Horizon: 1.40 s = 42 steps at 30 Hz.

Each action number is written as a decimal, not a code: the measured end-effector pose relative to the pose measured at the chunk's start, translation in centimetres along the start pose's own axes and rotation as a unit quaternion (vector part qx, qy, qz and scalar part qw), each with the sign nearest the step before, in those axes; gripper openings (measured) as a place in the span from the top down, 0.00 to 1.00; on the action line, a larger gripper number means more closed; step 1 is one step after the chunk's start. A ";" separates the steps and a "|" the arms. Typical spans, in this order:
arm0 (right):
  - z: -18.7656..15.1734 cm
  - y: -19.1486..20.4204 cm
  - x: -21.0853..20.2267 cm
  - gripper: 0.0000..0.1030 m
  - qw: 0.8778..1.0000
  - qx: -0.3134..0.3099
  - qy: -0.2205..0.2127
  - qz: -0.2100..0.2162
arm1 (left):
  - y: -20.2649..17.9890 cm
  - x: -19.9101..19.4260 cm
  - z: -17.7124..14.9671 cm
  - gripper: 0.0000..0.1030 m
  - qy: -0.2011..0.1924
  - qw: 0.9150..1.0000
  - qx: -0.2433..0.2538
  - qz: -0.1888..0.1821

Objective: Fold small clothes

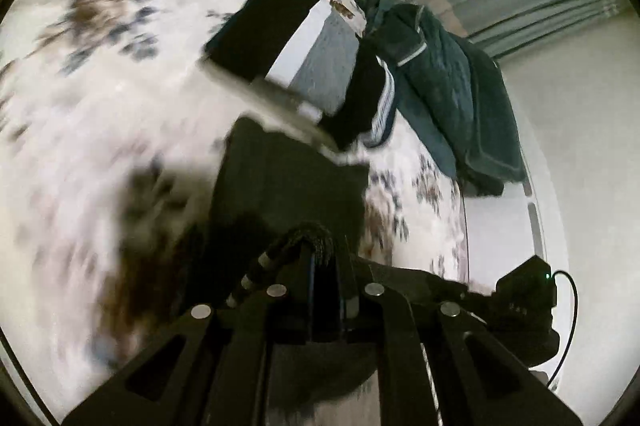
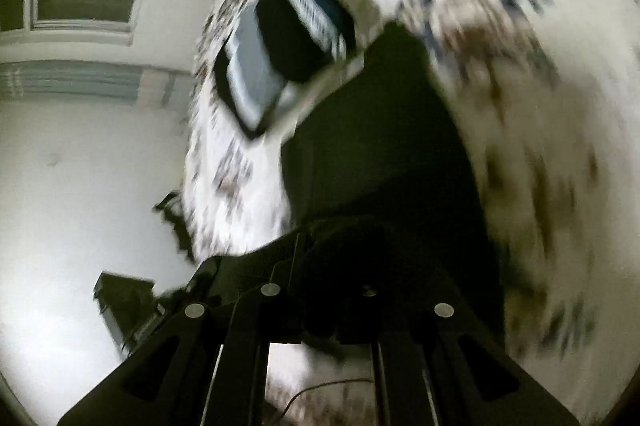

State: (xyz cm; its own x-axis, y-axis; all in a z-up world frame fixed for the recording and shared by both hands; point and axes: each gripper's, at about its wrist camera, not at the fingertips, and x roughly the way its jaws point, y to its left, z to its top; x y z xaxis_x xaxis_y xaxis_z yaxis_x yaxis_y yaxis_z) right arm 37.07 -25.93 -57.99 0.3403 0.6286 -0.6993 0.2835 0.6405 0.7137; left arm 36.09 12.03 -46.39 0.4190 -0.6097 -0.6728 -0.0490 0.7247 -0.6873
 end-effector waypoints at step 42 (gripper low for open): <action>14.8 -9.6 16.6 0.20 0.972 -0.071 0.216 0.065 | 7.0 9.1 -17.6 0.10 -0.058 0.974 -0.217 0.010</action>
State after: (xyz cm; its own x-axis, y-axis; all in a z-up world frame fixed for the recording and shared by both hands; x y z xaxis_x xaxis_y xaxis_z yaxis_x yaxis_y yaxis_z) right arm 53.28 -28.13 -75.86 -0.0514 0.8146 -0.5777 0.1267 0.5791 0.8053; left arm 23.64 5.95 -62.17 0.5127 -0.5382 -0.6690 -0.4261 0.5170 -0.7424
